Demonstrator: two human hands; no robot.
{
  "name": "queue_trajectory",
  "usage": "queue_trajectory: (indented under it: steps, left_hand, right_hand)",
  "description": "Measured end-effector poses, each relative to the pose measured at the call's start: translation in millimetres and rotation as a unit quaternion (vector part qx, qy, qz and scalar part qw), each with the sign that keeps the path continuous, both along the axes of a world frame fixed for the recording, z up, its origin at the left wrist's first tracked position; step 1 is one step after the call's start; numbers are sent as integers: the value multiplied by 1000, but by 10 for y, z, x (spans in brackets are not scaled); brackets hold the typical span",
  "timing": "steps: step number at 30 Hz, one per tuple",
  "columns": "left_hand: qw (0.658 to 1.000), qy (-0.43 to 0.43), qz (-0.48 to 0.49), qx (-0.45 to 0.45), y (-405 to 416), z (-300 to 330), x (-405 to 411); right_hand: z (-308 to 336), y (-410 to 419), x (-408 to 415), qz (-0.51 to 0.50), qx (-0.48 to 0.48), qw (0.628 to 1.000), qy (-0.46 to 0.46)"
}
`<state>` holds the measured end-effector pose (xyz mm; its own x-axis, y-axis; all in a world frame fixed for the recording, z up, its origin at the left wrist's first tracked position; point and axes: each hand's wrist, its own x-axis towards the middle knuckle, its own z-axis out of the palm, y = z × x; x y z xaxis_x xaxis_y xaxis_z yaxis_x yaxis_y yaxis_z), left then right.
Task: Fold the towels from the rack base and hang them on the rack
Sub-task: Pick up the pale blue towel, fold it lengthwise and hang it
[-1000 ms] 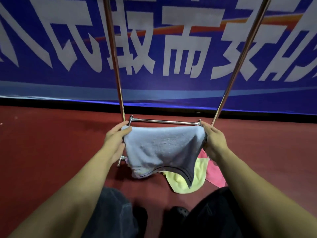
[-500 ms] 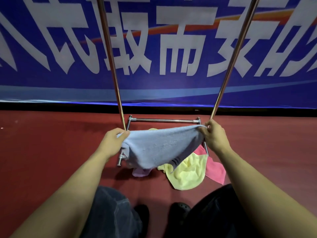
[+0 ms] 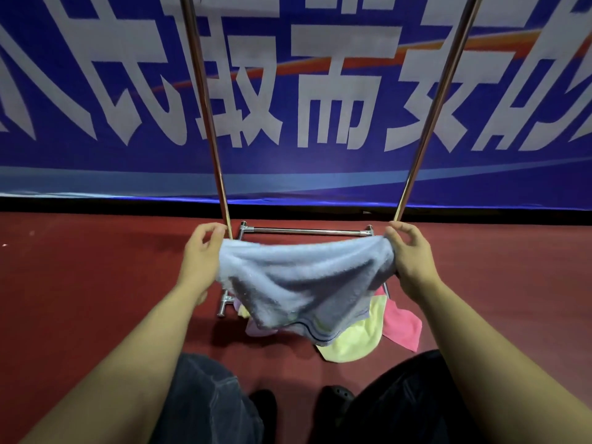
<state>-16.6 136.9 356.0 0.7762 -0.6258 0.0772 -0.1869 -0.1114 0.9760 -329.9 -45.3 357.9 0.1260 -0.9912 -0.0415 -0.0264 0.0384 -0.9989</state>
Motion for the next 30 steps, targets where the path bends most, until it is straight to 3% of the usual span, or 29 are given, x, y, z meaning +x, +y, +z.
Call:
queue_trajectory:
  steps: [3, 5, 7, 10, 14, 20, 22, 25, 28, 30]
  left_hand:
    - [965, 246, -61, -61, 22, 29, 48]
    - [929, 340, -105, -99, 46, 48, 84]
    - [939, 314, -117, -73, 64, 17, 97]
    - [987, 128, -90, 38, 86, -71, 95]
    - [982, -85, -106, 129, 61, -151, 154]
    - [959, -146, -145, 193, -9, -207, 57]
    - [976, -125, -112, 141, -21, -170, 8]
    - [999, 42, -28, 7, -34, -89, 9]
    - [975, 207, -58, -62, -12, -16, 50]
    - [967, 226, -81, -87, 18, -15, 99]
  right_hand:
    - [53, -20, -32, 27, 105, 989, -105]
    - [132, 1, -64, 71, 134, 978, -147]
    - [148, 6, -98, 94, 123, 977, -146]
    - [69, -33, -139, 57, 37, 996, -57]
    - [-18, -88, -200, 22, -63, 993, 97]
    - [-19, -88, -219, 20, -77, 990, 118]
    - [-9, -64, -224, 22, -86, 990, 113]
    - [18, -49, -244, 19, -86, 994, 71]
    - [25, -54, -250, 16, -67, 997, 42]
    - [18, -66, -262, 20, -45, 999, 21]
